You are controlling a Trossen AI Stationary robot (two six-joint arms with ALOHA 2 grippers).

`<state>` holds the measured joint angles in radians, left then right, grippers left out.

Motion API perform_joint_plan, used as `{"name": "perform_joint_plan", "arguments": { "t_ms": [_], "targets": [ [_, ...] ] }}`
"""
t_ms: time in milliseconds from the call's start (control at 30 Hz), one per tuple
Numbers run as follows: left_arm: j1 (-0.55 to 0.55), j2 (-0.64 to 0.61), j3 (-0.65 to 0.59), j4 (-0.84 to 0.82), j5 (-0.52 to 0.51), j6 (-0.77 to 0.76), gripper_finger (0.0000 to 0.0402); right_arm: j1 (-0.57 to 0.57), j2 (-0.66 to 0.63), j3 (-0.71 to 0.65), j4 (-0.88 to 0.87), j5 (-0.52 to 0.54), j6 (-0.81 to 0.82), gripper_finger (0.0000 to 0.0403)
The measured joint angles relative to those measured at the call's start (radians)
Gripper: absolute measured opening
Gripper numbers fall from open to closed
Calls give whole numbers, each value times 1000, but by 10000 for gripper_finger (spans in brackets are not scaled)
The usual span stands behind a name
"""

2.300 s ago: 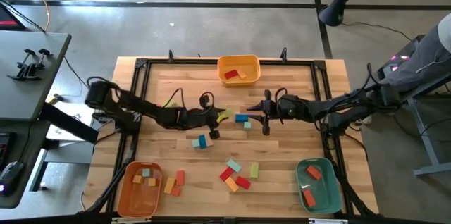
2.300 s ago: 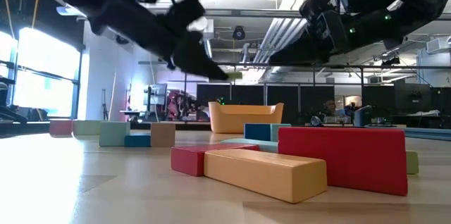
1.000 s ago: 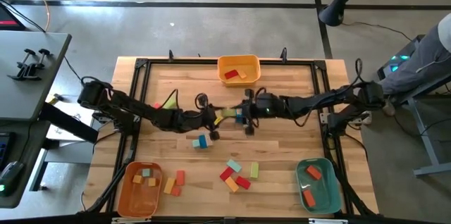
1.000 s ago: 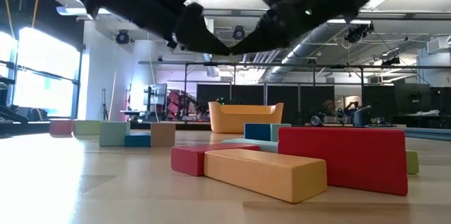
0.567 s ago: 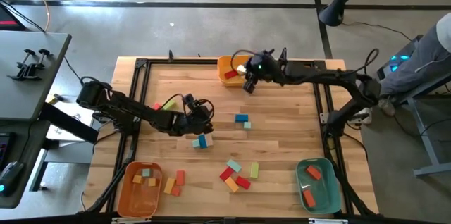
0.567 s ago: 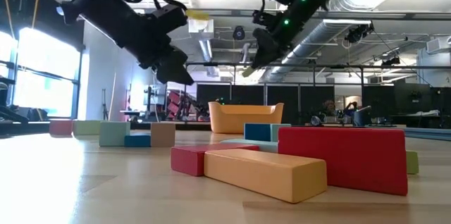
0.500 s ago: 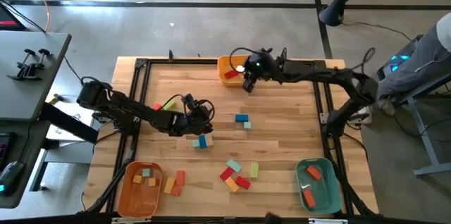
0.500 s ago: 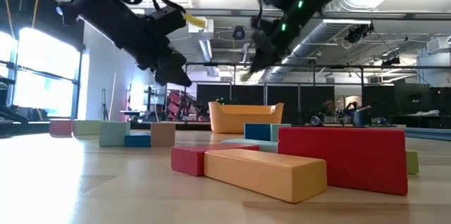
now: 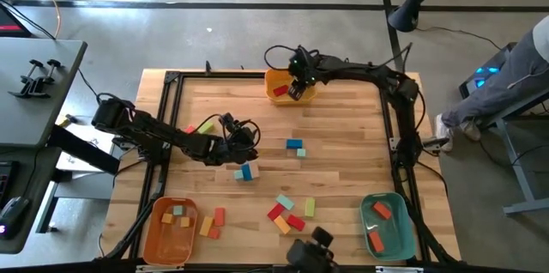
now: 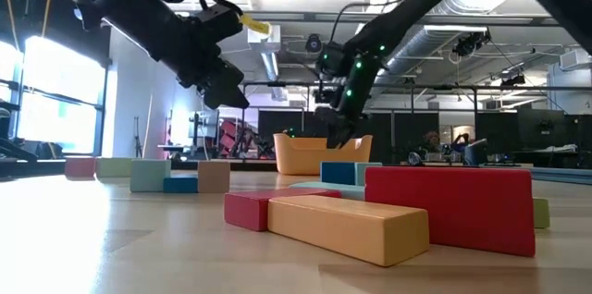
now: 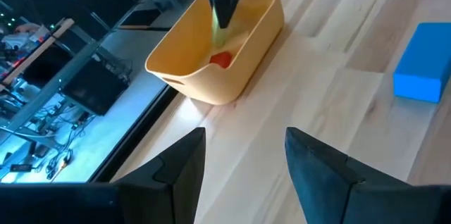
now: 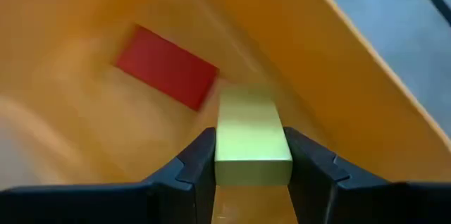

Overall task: Sort blocks by size
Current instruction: Put the small green rectangle block into the yellow bin, then put the large blue rectangle block into the green bin

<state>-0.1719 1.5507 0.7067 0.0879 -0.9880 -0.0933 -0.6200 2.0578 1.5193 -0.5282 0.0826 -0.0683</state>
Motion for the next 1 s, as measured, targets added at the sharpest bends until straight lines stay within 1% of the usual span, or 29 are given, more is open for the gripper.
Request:
{"name": "perform_joint_plan", "arguments": {
  "t_ms": [100,167,267,333,467,533,700,867,933,1000],
  "targets": [
    [0,-1,0,-8,0,-2,179,2,18,41,-41,43,9,131],
    [0,-1,0,-14,0,-16,179,3,19,54,-81,64,2,157],
    [-2,-1,0,-34,0,-52,179,3,16,77,-135,75,-22,208],
    [-8,-1,0,-39,0,-63,179,2,2,90,-163,94,-26,231],
    [-31,-5,0,-41,-4,-66,179,7,-48,87,-203,148,-39,243],
    [-46,-22,0,-53,-15,-90,179,18,-89,61,-207,153,-47,244],
    [-90,-83,-1,-98,-42,-139,179,77,-263,-96,-119,149,-72,246],
    [-112,-123,-1,-117,-52,-140,179,189,-526,-371,91,141,-67,246],
    [-120,-126,-1,-97,-32,-123,179,252,-626,-487,176,82,-78,246],
    [-129,-126,-1,-45,16,-76,179,331,-722,-593,241,-47,-130,247]
  ]
}}
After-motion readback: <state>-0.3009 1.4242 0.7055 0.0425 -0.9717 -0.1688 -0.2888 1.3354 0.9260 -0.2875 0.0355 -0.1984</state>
